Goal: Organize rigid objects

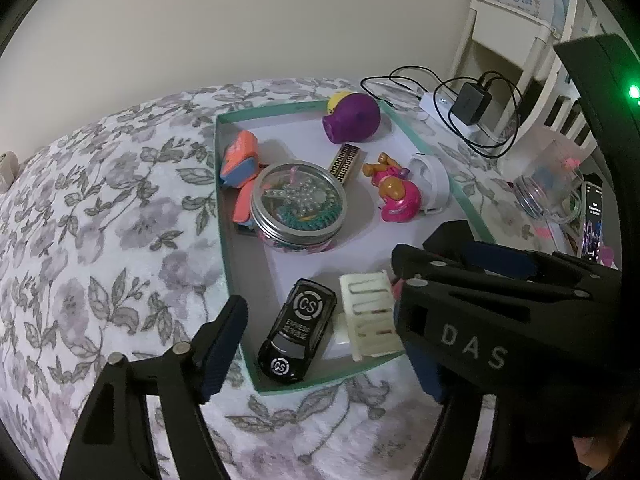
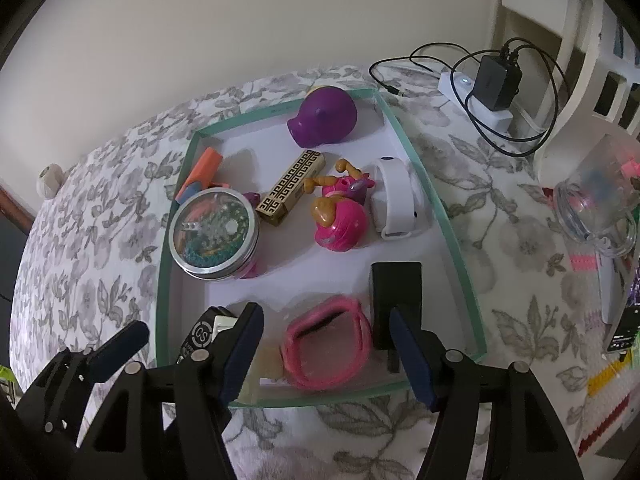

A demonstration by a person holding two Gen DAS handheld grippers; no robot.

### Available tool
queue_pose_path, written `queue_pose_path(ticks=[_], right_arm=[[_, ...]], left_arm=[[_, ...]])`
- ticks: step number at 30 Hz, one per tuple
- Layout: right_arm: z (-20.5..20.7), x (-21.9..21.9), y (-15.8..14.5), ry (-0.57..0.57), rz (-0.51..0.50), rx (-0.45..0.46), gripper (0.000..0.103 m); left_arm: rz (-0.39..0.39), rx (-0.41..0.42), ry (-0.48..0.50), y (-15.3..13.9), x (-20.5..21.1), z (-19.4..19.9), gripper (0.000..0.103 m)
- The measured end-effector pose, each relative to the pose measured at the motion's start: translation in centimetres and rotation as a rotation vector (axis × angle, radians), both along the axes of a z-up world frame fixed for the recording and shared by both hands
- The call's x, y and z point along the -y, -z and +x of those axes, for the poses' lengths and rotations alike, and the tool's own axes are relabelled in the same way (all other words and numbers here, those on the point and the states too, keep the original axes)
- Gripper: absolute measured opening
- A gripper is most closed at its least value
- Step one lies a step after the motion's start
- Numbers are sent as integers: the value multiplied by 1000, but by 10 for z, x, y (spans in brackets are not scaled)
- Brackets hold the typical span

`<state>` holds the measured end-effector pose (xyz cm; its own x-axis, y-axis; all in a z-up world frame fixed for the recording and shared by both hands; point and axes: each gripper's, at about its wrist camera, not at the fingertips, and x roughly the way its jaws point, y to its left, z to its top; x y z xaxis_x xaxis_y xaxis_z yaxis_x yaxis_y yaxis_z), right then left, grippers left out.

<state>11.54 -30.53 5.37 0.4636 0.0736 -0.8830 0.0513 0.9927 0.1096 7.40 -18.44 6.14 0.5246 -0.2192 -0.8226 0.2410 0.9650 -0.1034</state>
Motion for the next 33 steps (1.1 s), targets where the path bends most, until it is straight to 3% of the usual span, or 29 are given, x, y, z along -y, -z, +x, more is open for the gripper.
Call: queue_pose_path(ticks=[2,7,10,13,16,27,33], right_arm=[[0,2,0,10,8,7,82],[-2,6,-2,34,22,31,87],[-2,8,-2,45,19,42,100],[-2,11,-3,56,29,53,101],[-2,12,-3,61,27,58,101],[-4,12,-3,57,21,66,101],[-7,8,-5,44,10,65,101]], left_arm=[[5,1,-3,0,-1,0,77],[33,2,-23,1,-4,1,78],[45,12,-42,0,-8,2,78],[44,17,-60,-1,-13,2,79],[50,21,-80,0,-16,3,94],[54,-10,-246,8,-52,12,99],[4,-45,-371,9,-86,11,99]])
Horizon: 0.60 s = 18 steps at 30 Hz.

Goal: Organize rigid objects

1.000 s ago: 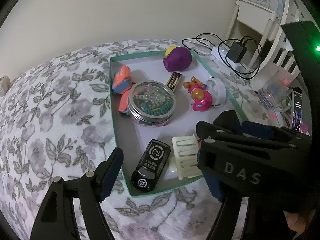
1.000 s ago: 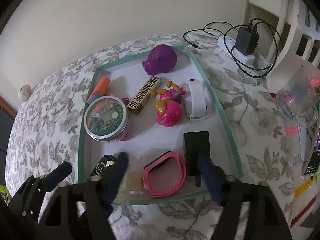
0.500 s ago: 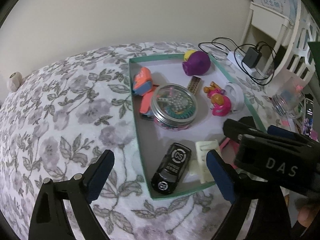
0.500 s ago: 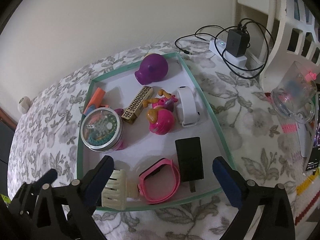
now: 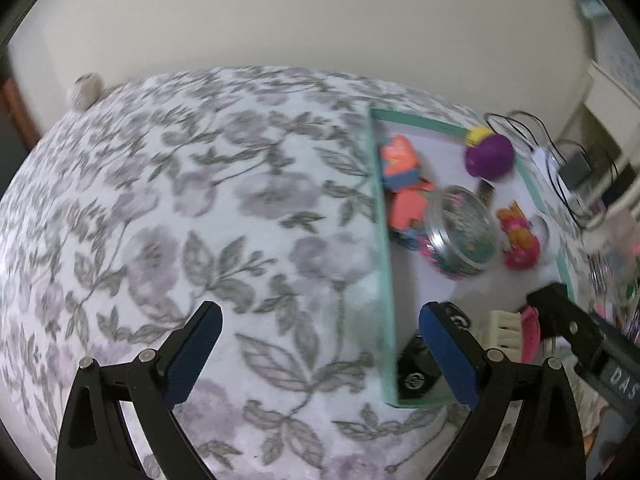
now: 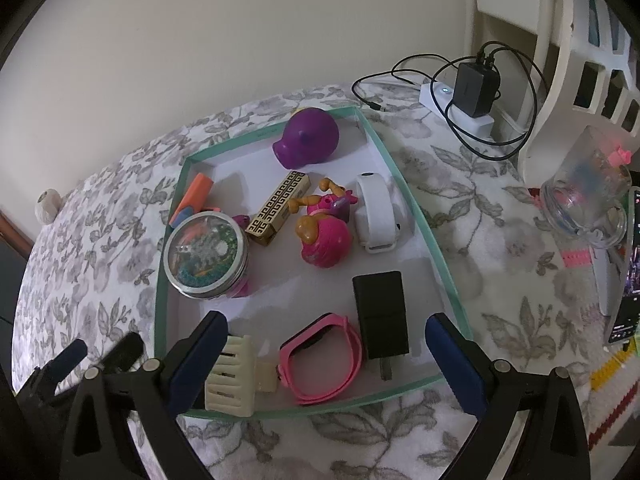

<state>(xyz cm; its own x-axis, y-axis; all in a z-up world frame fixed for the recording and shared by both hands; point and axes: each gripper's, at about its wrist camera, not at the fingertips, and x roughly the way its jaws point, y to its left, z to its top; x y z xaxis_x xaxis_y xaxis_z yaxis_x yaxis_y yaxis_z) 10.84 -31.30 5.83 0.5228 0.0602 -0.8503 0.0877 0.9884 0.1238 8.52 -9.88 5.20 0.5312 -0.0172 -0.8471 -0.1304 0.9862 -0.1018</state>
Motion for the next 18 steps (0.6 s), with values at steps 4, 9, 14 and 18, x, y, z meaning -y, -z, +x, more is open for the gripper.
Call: queue_pose_path(ticks=[4,9,14,18], right_arm=[[-3,-4,-2,-4,-7,-2,102],[-11,-10,-7,-13,7,8,103],[-21,-16,-11,-26,2,7,103],[-29,-18,-15,-34,20,8,103]], left_arm=[[-21,-5,-30,-1,-16,-5,99],[-20,-11,-67,-8,-29,-12,99],[-10,-13,-93,-14,-38,-18,99],[12,-9,-89,-20,-41,-26,99]])
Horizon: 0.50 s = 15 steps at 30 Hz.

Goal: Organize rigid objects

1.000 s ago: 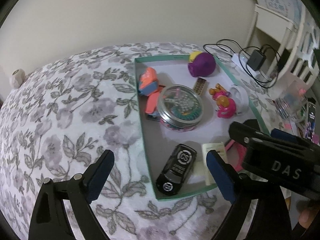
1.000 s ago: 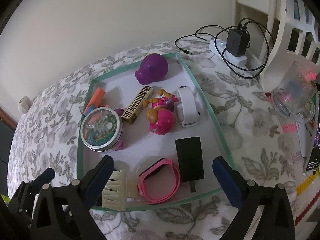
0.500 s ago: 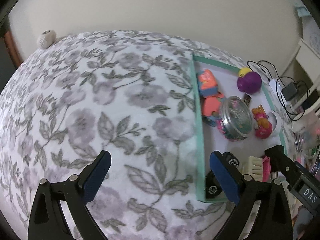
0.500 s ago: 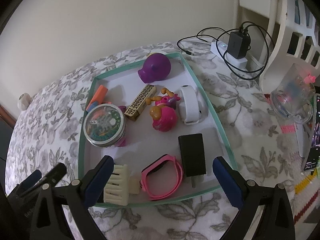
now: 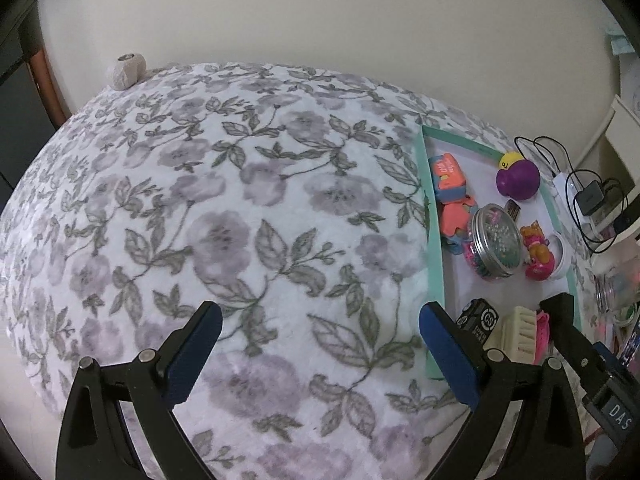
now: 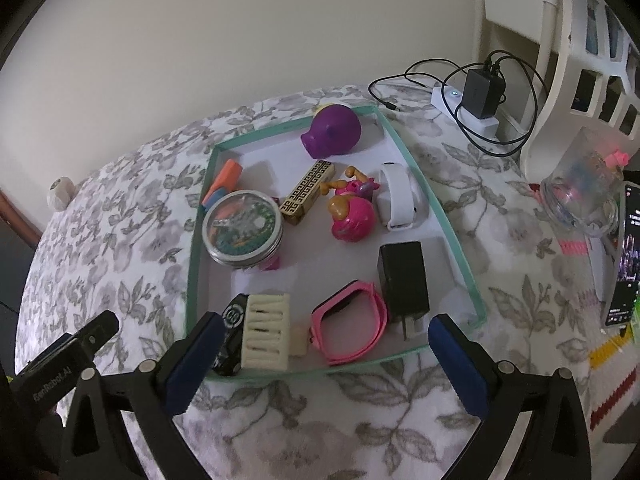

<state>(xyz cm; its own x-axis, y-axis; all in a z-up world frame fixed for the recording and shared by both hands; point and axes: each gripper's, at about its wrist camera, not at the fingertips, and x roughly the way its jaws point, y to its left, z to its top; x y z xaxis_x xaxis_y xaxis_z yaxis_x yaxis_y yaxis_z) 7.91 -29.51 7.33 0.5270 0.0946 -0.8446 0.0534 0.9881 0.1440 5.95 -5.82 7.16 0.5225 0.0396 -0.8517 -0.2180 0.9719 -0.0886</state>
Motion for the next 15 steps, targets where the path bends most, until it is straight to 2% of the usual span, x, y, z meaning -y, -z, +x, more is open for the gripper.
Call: queue_pose_path(ticks=[15], right_arm=[[-34,-17,-20,-49,-18,40,103]], left_arm=[[65,59,28,-29,2,-32,99]])
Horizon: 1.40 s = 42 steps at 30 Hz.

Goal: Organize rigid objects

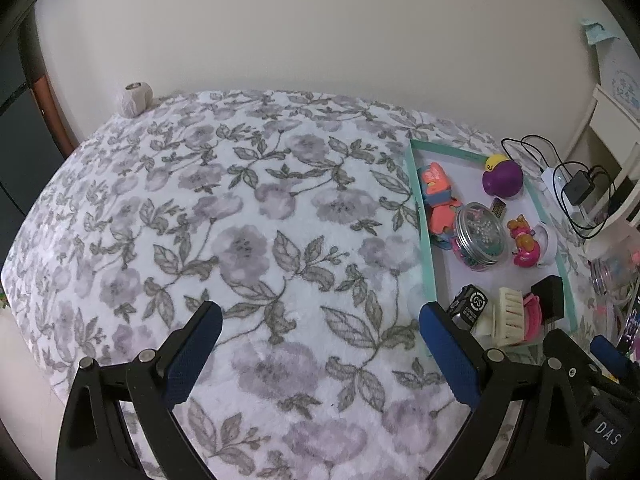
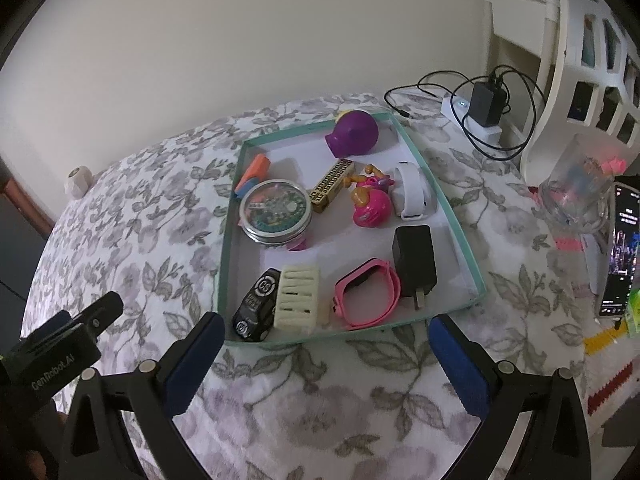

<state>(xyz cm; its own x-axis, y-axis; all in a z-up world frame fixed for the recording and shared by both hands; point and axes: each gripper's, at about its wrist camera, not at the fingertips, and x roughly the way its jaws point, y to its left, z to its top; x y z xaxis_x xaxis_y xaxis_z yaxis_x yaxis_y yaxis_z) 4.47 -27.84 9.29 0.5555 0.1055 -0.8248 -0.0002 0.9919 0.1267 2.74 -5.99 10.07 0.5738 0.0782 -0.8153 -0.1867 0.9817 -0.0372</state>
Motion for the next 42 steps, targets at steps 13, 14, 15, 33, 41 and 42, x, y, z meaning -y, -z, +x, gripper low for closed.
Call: queue_pose_path(ticks=[13,14,15,33,41,42], right_arm=[[-21,-7,-15,-11,-8,47,103],[-22,-7,-16,-12,-7,47,103],[-23,-7,-16,-13,-6,48,103],[-42,-14,-19,-31,-8,50,103],[-43,-12,-16,-27,-9,35,103],[-43,-12,-15,-26,-9,32,103]], left_arm=[[25,19,0,-12,-6,-30,99],[24,19,1,-12,-6,-31,99],[22,18,2,-12,-7,-33,99],[23,15,-12,-12,-19,-49,99],[28,-5,-12,-8,-20,-53,99],[27,-8,-12,-8,-20,-53,99]])
